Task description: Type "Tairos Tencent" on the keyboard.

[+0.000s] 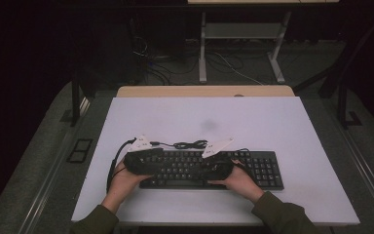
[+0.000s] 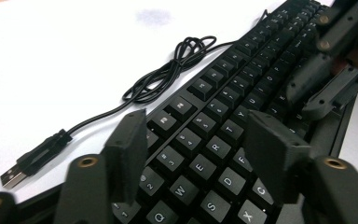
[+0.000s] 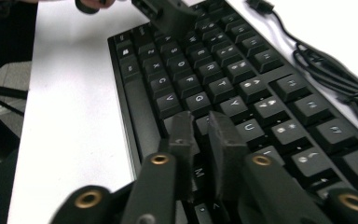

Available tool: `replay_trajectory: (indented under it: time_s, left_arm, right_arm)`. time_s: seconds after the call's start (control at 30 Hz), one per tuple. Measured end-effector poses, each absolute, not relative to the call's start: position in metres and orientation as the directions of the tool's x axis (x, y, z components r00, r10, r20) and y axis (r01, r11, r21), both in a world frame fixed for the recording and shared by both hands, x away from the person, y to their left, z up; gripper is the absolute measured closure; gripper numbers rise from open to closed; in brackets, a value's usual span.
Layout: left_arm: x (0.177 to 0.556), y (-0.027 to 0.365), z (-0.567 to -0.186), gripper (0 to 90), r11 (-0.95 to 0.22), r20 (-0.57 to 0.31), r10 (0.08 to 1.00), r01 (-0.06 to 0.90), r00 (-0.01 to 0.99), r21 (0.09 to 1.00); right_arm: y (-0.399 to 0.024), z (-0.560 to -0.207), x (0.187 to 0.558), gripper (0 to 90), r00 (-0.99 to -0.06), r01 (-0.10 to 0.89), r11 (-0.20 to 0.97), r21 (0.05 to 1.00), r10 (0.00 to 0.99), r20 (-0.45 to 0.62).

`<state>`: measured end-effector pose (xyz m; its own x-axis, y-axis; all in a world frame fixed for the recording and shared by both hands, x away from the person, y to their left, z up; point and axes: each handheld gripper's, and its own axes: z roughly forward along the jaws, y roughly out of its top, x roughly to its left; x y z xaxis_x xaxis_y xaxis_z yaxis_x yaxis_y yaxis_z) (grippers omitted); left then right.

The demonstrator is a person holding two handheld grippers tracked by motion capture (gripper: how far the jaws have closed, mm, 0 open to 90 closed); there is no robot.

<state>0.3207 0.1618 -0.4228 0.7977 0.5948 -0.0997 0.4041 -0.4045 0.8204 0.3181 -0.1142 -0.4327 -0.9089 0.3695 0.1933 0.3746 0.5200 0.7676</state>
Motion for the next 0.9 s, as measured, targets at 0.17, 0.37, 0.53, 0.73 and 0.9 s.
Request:
replay_trajectory:
  time_s: [0.17,0.37,0.53,0.73,0.9]
  left_arm:
    - [0.321,0.156,-0.422,56.2,-0.417,-0.101,0.576,0.397,0.811,0.818]
    - [0.325,0.146,-0.421,77.1,-0.432,-0.119,0.545,0.399,0.83,0.809]
    - [0.328,0.137,-0.422,89.2,-0.455,-0.126,0.521,0.399,0.845,0.796]
    - [0.332,0.125,-0.426,89.3,-0.487,-0.124,0.499,0.396,0.857,0.778]
    - [0.333,0.116,-0.43,89.3,-0.505,-0.117,0.496,0.396,0.86,0.767]
  right_arm:
    - [-0.124,-0.429,0.321,64.0,-0.903,0.379,0.497,0.781,0.384,0.194]
    - [-0.134,-0.425,0.322,50.8,-0.89,0.392,0.471,0.79,0.411,0.196]
    - [-0.144,-0.423,0.323,40.9,-0.877,0.402,0.452,0.796,0.44,0.193]
    - [-0.154,-0.419,0.325,32.8,-0.864,0.409,0.424,0.808,0.465,0.193]
    - [-0.162,-0.417,0.326,30.5,-0.856,0.413,0.407,0.815,0.478,0.195]
